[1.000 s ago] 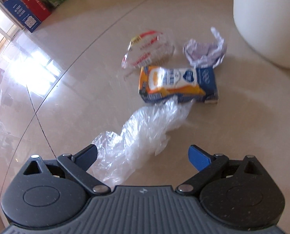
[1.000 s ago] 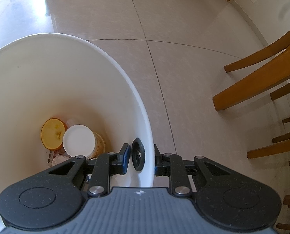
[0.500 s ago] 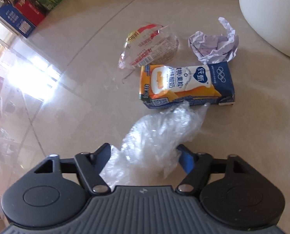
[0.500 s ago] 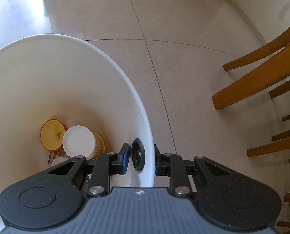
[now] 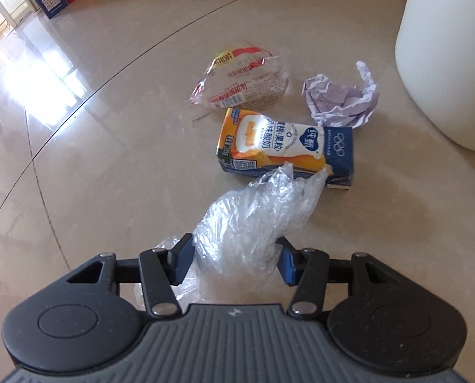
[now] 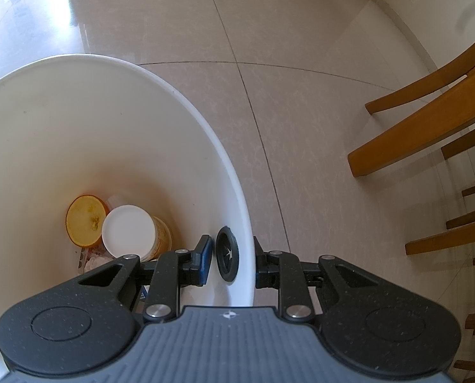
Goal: Collect trash
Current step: 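Carry the plastic bag over the bin and open the left gripper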
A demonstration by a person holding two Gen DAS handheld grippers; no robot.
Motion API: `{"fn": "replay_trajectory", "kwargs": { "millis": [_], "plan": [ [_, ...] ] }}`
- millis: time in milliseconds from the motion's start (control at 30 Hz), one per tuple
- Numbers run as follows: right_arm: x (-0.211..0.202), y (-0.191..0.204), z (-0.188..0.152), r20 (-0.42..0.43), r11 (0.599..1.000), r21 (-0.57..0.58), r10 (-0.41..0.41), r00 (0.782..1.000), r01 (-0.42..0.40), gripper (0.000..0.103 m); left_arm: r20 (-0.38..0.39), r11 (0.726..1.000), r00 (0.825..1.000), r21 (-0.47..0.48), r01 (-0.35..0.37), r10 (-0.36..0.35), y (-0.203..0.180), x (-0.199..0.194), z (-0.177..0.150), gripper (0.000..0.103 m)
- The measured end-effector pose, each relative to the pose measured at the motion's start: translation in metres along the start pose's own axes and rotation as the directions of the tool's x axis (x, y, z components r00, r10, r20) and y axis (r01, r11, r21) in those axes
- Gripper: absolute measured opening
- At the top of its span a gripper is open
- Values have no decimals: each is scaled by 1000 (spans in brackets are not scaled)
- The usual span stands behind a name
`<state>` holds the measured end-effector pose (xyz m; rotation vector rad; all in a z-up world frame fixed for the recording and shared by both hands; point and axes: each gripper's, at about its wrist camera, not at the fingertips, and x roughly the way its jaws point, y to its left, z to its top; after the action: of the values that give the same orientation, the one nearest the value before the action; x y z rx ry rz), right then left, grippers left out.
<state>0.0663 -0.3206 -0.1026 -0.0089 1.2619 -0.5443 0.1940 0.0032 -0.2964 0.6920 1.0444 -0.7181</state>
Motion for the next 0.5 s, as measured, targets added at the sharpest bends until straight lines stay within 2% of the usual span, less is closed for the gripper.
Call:
{"fn": "replay_trajectory", "kwargs": {
  "millis": [100, 233, 500],
  "plan": [
    [0, 0, 0, -3, 1000, 0, 1, 1000, -1, 27, -12, 1000, 1000, -23, 17, -17, 1, -16, 3, 53],
    [0, 1, 0, -1, 1000, -11, -3, 1000, 3, 28, -92, 1000, 996, -24, 16, -18, -3, -38, 12, 53],
    [0, 3, 1, -4, 1000, -10, -5, 1000, 5, 28, -51, 995, 994, -10, 100, -101, -20, -117, 47, 53]
  ]
}}
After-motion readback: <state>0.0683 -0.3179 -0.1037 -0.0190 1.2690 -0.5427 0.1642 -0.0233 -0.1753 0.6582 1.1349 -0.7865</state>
